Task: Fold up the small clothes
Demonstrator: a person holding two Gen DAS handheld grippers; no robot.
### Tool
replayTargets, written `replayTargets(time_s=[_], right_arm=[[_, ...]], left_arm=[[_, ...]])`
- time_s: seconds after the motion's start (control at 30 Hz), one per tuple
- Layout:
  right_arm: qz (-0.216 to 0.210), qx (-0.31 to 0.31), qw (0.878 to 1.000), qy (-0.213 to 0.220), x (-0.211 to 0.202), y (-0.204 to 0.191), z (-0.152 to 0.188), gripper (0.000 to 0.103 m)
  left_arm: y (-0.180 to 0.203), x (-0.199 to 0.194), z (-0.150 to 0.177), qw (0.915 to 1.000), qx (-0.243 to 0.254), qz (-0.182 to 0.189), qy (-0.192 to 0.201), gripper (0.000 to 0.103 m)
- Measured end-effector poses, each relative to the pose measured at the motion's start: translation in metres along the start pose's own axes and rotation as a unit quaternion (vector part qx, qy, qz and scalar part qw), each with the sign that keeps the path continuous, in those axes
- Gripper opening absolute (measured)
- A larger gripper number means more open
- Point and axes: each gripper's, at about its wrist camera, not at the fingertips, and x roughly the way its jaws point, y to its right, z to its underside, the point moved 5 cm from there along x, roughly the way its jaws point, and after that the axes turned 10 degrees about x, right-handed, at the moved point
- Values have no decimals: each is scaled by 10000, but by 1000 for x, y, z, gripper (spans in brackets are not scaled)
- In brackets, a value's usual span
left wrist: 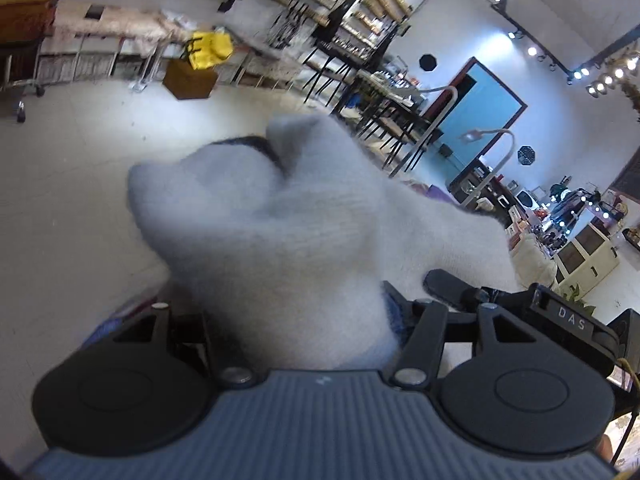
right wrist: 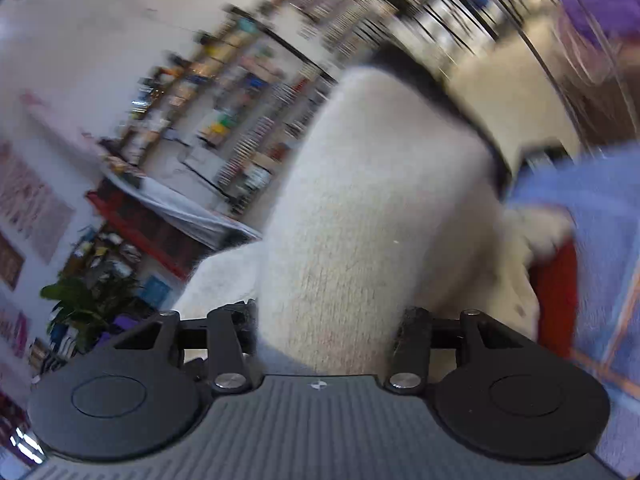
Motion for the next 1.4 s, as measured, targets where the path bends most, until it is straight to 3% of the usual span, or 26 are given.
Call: replayTargets(time_s=[0.13,0.2,0.3,0.4,0.53,0.6,0.67,0.77,0.8,0.87,0.9,1.0,1.13,1.2,1.27,1.33,1.4], right_arm=[[-171,-71,9998,-83,5,12,5,84],[-124,-39,9998,-172,1,5,2,83],[-189,296,9991,-244,-13,-1,7,83],[-305,688,9970,-195,-16,-5,10,82],[-153,897,9955,-275,-19,-8,12,81],[-38,697,9972,-252,-19,-16,12,81],[92,507,9984,-234,-17,-22,12,82],[386,508,9979,-79,-12,-20,14,91],[481,466,9978,-7,-14,-14,14,98],[656,259,9975,89,-16,-15,13,103],[721,155,9972,113,-18,-16,13,103],[768,-14,9968,210,-31,-19,10,103],[937,-640,9894,903,-62,-30,4,103],[898,-1667,9757,1105,-70,-48,8,103],[664,-2631,9579,939,-69,-65,20,103],[346,-3162,9466,524,-60,-75,34,103],[559,-3426,9376,216,-45,-72,40,103]], left_arm=[[-21,-1,18,9995,-247,138,127,81],[-28,3,24,9985,-470,267,4,82],[-29,-2,22,9991,-344,243,-30,85],[-37,-6,13,9978,-547,325,-187,100],[-54,-25,12,9980,-559,240,-164,101],[-54,-40,10,9997,-214,-72,37,101],[-41,-64,6,9961,378,-691,391,101],[-10,-100,-1,9766,1264,-1405,1022,100],[3,-107,-5,9706,1524,-1470,1144,97],[31,-117,-9,9627,1975,-1367,1249,86],[42,-118,-11,9611,2106,-1283,1247,79],[71,-110,-15,9595,2306,-1106,1178,73],[85,-80,-9,9599,2453,-1165,696,64],[76,-66,-5,9621,2386,-1185,577,66],[71,-60,-6,9642,2288,-1230,531,71],[66,-55,-7,9629,2295,-1331,492,85],[63,-52,-9,9622,2290,-1397,474,91]])
